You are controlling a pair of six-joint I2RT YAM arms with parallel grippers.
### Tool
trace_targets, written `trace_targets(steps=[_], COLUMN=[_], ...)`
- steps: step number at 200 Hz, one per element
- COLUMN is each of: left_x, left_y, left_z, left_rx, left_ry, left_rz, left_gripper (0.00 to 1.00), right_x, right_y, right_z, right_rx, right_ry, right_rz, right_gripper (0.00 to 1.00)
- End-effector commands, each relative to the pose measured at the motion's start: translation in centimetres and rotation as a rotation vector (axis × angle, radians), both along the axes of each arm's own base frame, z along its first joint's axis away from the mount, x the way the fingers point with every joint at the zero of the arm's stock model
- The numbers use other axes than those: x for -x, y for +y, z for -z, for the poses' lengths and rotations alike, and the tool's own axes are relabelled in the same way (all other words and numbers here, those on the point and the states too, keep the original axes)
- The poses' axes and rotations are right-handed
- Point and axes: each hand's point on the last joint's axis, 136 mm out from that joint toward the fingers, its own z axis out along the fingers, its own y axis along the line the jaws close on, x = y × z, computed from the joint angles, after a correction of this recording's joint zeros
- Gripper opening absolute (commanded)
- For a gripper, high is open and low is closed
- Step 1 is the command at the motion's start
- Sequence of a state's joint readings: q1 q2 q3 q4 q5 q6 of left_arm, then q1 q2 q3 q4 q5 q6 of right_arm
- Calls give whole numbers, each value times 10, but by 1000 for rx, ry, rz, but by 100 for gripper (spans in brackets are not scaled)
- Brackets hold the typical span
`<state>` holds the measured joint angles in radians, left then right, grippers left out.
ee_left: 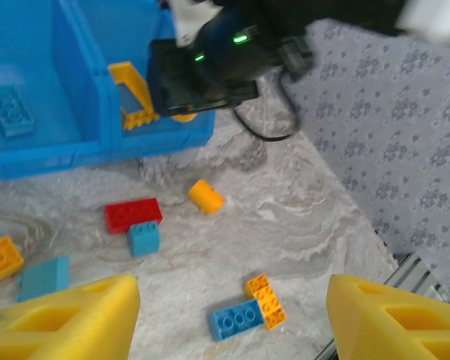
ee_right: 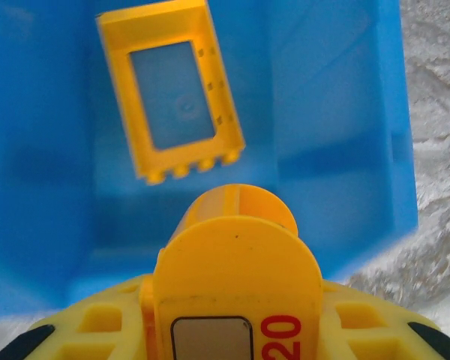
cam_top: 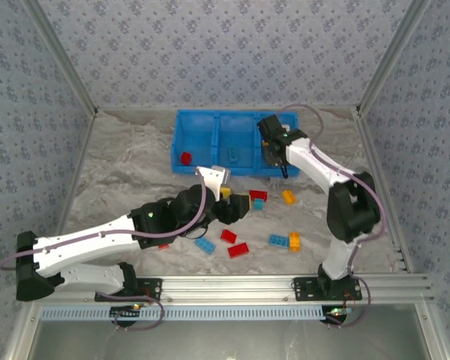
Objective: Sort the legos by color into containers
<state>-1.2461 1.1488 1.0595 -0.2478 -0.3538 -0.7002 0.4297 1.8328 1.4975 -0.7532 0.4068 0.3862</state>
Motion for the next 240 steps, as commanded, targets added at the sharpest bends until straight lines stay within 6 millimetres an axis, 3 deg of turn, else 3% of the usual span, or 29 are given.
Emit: trace_targets(steps=[1, 49, 79, 105, 155, 178, 202, 227, 235, 240], left_x=[-2, 0, 0, 0, -2, -9, -14, -13, -10, -8], left_y=[-8, -9, -6, -6, 5, 29, 65, 124, 146, 159], left_z=[-22, -13, -12, -11, -6, 7, 36, 81, 98, 107], left_rx=[14, 15, 14, 11, -27, -101, -179, -283, -321, -336], left_ry=[-53, -28, -28, -26, -11, 31, 145, 327, 396, 437], left_rz=[12, 15, 10, 8, -30, -128, -242, -417, -475, -510], left_gripper=[68, 68, 68, 68, 68, 68, 67, 67, 67, 67], right_x=[-12, -30, -29, -29, -24, -10, 24, 78, 98, 113], right_y=[-25, -38, -37, -26, -10, -2, 17, 66, 85, 95], right_z=[2, 29, 30, 13, -50, -94, -141, -148, -146, -135], right_rx=[124, 186, 192, 185, 146, 98, -37, -245, -297, -317], right_ry=[44, 108, 104, 62, -67, -181, -341, -431, -438, -424], right_rz=[60, 99, 102, 81, 63, 38, -51, -300, -389, -443], right_gripper=[25, 26, 43, 55, 60, 57, 56, 56, 57, 57])
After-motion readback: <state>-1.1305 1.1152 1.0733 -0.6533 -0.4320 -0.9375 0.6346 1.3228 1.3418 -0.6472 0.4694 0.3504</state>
